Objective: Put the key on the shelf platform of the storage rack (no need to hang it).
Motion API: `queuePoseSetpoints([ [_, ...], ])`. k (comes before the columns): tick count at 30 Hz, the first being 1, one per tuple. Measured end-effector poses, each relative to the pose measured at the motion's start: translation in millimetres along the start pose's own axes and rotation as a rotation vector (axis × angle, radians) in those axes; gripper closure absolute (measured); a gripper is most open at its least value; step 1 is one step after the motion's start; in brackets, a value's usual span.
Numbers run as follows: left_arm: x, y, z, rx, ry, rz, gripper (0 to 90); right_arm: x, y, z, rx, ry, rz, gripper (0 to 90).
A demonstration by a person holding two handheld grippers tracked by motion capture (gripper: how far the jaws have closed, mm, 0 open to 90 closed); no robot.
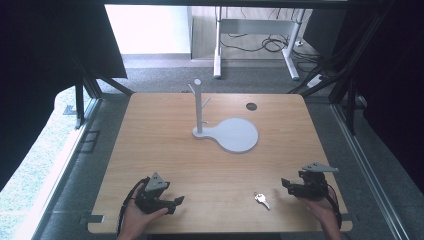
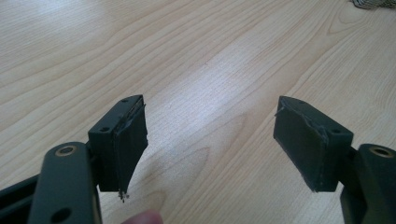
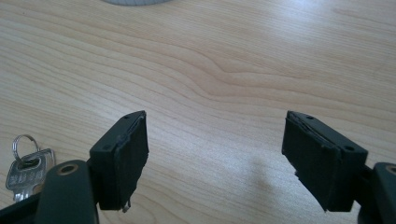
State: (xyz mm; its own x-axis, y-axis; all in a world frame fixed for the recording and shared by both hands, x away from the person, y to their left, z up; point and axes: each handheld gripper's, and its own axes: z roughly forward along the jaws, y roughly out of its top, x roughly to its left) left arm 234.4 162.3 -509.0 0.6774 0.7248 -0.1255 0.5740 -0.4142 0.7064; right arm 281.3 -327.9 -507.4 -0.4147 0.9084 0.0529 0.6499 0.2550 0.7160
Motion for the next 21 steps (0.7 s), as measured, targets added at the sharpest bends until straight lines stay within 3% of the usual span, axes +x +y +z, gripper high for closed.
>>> queuePoseSetpoints([
  [11,-2.0,1.7,-0.9,-0.003,-0.009,0.009,26.1,9.0,0.9,0.7,0.015,0.009,-0.006,30.7],
  [16,-1.4,1.6,-0.5,0.000,-0.007,0.007,26.1,12.1,-0.3,5.9,0.042,0.034,-0.056,33.0],
  [21,-0.9,1.2,0.5,0.005,-0.004,0.006,26.1,12.5,-0.3,9.1,0.054,0.044,-0.056,33.2],
])
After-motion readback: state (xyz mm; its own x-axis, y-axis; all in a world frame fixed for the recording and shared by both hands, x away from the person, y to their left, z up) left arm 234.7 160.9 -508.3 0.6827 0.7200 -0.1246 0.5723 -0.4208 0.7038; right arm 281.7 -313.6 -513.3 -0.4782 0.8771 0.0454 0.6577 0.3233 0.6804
